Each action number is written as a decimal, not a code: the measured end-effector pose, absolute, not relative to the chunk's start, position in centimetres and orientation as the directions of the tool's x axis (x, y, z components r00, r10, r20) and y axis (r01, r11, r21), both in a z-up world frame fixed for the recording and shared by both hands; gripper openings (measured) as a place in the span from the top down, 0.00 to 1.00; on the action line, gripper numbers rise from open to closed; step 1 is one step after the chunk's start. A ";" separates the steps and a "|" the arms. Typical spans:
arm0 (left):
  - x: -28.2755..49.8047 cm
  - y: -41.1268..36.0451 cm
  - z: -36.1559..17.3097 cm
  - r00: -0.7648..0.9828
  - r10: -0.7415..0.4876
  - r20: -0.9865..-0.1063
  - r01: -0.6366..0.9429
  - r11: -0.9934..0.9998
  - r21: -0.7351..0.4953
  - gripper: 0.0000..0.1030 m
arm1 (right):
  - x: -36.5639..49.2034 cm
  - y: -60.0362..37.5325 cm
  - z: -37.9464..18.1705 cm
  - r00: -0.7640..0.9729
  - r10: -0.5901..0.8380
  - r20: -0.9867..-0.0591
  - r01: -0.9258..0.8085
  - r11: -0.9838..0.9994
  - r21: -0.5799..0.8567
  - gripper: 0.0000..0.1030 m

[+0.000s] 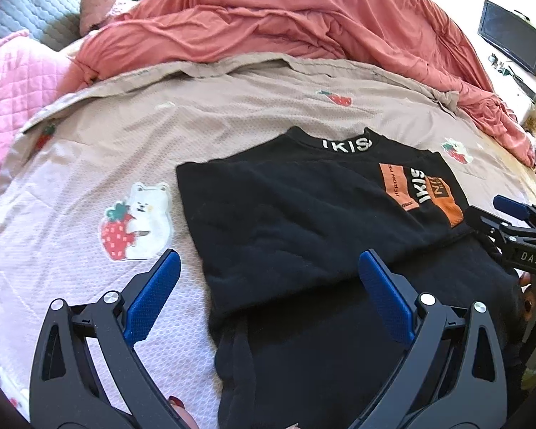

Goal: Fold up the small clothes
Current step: 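Move both open grippers to the hem of the black sweatshirt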

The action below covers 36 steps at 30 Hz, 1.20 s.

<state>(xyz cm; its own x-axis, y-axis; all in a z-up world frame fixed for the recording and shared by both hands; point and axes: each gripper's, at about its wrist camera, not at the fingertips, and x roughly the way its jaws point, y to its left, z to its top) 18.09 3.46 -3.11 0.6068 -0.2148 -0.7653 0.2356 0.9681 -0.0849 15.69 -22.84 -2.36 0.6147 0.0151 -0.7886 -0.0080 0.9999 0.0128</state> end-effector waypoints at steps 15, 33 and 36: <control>14.2 3.5 0.6 0.672 -0.173 -0.720 0.200 0.979 -0.049 0.09 | 13.1 -23.4 1.1 0.658 0.052 -0.751 -0.039 0.999 0.035 0.05; 10.5 5.3 1.0 0.659 -0.147 -0.737 0.137 0.988 -0.075 0.09 | 8.4 -25.7 1.7 0.633 0.043 -0.773 -0.065 0.998 0.003 0.05; 10.1 5.6 1.0 0.658 -0.138 -0.741 0.127 0.989 -0.072 0.09 | 7.6 -26.6 1.4 0.620 0.035 -0.784 -0.050 0.999 0.005 0.05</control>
<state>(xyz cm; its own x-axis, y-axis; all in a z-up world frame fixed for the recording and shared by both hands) 10.06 5.56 1.00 0.6576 -0.1383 -0.7405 0.1270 0.9893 -0.0721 7.59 -26.64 1.36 0.6202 0.0350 -0.7836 -0.0496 0.9988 0.0054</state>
